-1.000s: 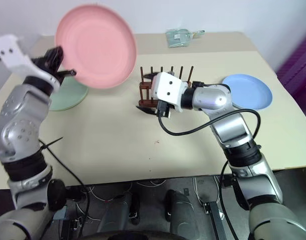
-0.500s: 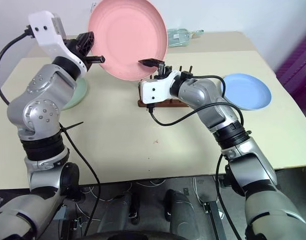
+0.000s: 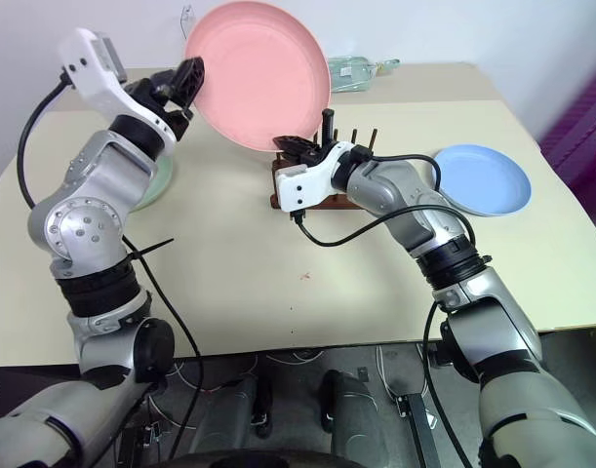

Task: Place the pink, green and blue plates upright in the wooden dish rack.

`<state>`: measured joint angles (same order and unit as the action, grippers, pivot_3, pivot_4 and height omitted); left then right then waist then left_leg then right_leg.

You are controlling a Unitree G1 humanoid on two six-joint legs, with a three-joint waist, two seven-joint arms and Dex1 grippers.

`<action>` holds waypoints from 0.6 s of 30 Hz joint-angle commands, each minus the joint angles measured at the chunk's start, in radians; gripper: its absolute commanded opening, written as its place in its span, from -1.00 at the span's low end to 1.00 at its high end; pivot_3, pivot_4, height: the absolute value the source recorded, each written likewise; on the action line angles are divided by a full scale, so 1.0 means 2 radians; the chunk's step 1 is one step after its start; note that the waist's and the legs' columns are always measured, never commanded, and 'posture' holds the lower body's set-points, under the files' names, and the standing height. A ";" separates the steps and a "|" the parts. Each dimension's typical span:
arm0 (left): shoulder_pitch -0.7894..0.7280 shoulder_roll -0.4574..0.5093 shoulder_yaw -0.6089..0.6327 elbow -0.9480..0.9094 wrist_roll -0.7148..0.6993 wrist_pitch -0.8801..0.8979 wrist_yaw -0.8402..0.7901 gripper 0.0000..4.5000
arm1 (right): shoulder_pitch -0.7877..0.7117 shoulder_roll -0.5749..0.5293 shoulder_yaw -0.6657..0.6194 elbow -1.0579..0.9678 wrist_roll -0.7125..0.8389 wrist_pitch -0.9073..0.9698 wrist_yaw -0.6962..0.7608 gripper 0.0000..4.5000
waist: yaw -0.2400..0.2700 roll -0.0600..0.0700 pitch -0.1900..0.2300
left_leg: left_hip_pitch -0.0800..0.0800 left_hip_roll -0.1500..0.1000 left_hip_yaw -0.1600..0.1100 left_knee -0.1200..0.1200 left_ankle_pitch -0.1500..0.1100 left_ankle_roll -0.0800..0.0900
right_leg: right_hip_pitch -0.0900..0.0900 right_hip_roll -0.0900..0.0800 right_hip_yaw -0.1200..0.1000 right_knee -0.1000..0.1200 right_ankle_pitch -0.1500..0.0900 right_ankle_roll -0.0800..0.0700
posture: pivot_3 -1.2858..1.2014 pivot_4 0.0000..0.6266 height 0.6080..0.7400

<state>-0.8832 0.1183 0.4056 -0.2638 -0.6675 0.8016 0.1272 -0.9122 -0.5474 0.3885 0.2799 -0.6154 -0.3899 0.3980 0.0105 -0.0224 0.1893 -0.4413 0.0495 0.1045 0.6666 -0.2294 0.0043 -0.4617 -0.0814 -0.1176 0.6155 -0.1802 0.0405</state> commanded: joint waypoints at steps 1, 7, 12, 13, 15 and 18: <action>-0.034 0.019 0.038 -0.003 -0.002 -0.060 0.017 0.51 | 0.007 -0.031 -0.052 -0.023 0.024 0.003 -0.009 -1.00 | 0.000 0.000 0.000 | 0.000 0.000 0.000 0.000 0.000 0.000 | 0.000 0.000 0.000 0.000 0.000 0.000 | 0.03 -0.52 0.84; 0.060 0.163 -0.077 0.026 0.112 -0.081 -0.091 0.51 | 0.040 -0.007 -0.195 -0.106 0.312 0.193 0.111 -1.00 | -0.003 0.001 0.000 | 0.002 0.000 0.001 -0.001 0.000 0.000 | 0.001 0.001 0.000 0.000 0.001 -0.001 | 0.03 -0.52 0.84; 0.180 0.217 -0.146 0.018 0.123 -0.115 -0.230 0.51 | 0.041 -0.003 -0.285 -0.184 0.517 0.401 0.154 -1.00 | -0.003 0.001 0.000 | 0.002 0.001 0.000 -0.001 0.000 0.000 | 0.001 0.000 0.000 0.001 0.001 -0.001 | 0.03 -0.52 0.84; 0.207 0.228 -0.157 0.010 0.120 -0.125 -0.262 0.51 | 0.043 -0.007 -0.293 -0.191 0.542 0.427 0.160 -1.00 | -0.002 0.001 0.000 | 0.002 0.001 0.000 -0.001 0.000 0.000 | 0.001 0.000 0.000 0.001 0.001 -0.001 | 0.03 -0.52 0.84; 0.258 0.246 -0.175 -0.007 0.111 -0.131 -0.321 0.51 | 0.042 -0.011 -0.308 -0.187 0.582 0.482 0.163 -1.00 | -0.002 0.001 0.000 | 0.001 0.001 0.000 -0.001 0.000 0.000 | 0.000 0.000 0.000 0.001 0.001 -0.002 | 0.03 -0.52 0.84; 0.297 0.255 -0.181 -0.025 0.093 -0.123 -0.367 0.51 | 0.044 -0.022 -0.312 -0.162 0.609 0.525 0.176 -1.00 | -0.002 0.002 0.001 | 0.001 0.002 0.000 -0.001 0.000 0.000 | 0.000 0.000 0.000 0.001 0.000 -0.004 | 0.03 -0.52 0.84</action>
<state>-0.2802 0.6162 0.0313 -0.2559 -0.4538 0.5659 -0.5642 -0.8125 -0.5751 -0.2064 -0.0405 0.5567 0.6256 0.7356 0.0062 -0.0187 0.1905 -0.4388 0.0532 0.1039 0.6652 -0.2301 0.0043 -0.4625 -0.0819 -0.1171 0.6164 -0.1804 0.0327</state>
